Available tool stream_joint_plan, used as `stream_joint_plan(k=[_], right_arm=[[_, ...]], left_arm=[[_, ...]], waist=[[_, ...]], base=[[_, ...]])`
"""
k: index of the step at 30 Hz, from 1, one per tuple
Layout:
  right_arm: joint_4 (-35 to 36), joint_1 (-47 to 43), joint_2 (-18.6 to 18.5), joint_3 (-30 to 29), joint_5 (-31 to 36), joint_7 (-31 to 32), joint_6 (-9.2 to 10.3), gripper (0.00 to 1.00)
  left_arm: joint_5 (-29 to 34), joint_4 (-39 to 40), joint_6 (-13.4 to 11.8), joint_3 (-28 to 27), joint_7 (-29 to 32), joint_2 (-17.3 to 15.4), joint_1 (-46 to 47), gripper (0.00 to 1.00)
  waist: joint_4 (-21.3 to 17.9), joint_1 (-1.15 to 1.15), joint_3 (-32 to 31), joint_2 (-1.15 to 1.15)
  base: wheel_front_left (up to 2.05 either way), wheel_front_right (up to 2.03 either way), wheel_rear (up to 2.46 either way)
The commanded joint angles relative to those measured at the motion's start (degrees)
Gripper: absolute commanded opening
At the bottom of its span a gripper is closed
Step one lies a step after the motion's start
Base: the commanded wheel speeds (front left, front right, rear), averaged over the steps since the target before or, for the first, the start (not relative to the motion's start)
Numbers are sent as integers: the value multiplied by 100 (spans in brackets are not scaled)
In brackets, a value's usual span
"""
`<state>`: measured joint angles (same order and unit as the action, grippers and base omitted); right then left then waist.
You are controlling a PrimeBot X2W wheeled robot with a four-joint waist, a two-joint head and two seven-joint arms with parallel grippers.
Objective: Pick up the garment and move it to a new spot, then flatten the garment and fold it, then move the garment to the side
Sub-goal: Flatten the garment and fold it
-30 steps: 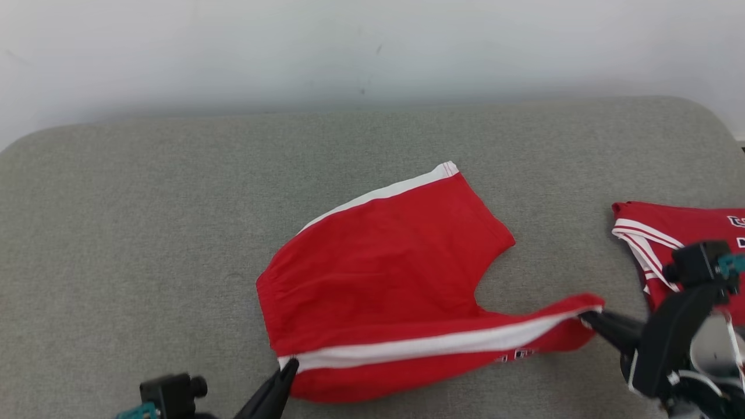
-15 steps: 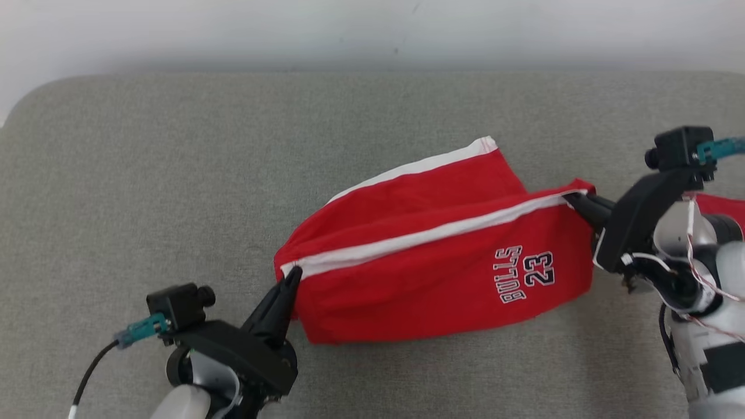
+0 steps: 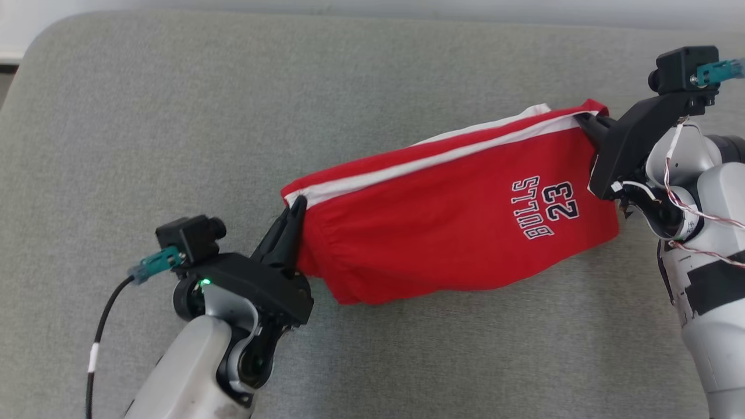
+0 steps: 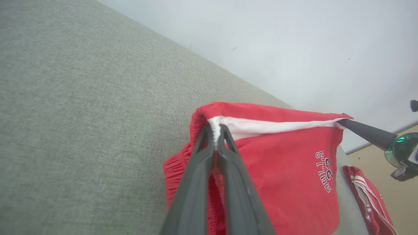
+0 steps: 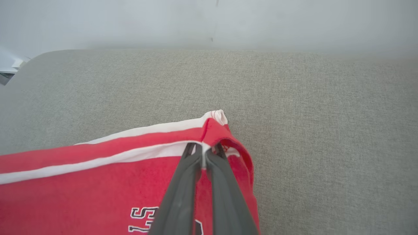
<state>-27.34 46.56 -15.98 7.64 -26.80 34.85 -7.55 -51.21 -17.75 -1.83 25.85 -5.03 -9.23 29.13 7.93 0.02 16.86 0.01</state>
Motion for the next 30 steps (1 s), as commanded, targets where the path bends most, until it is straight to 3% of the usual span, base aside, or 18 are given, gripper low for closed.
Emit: stream_joint_plan(k=[1,12,13,14,15,21,30], right_arm=[[-137,110,-34,33,64,-109,16,0],[-1260,802,63,200,315,-883,16,0],[-1348,843,73,205,324,-913,16,32],[-1434,873,74,211,336,-935,16,90],[-1499,902,87,208,335,-992,16,100],[-1829,986,160,315,217,-1159,16,100],[-1902,718,-45,499,-63,-1244,16,100]], left_arm=[[69,-73,17,22,-45,45,138,0],[105,-698,128,169,-208,342,663,0],[114,-746,138,177,-218,352,690,22],[119,-796,134,187,-239,366,716,85],[149,-832,124,205,-279,378,749,100],[237,-1085,188,237,-453,380,838,100],[495,-1044,220,7,-946,171,504,100]], waist=[[164,-2,185,-1],[388,-2,423,-1],[395,-2,424,-1],[402,-2,423,-1],[407,-2,420,-1],[374,-2,307,-1],[271,-2,-36,-1]], base=[[0,0,0],[0,0,0],[0,0,0],[0,0,0],[0,0,0],[0,0,0],[0,0,0]])
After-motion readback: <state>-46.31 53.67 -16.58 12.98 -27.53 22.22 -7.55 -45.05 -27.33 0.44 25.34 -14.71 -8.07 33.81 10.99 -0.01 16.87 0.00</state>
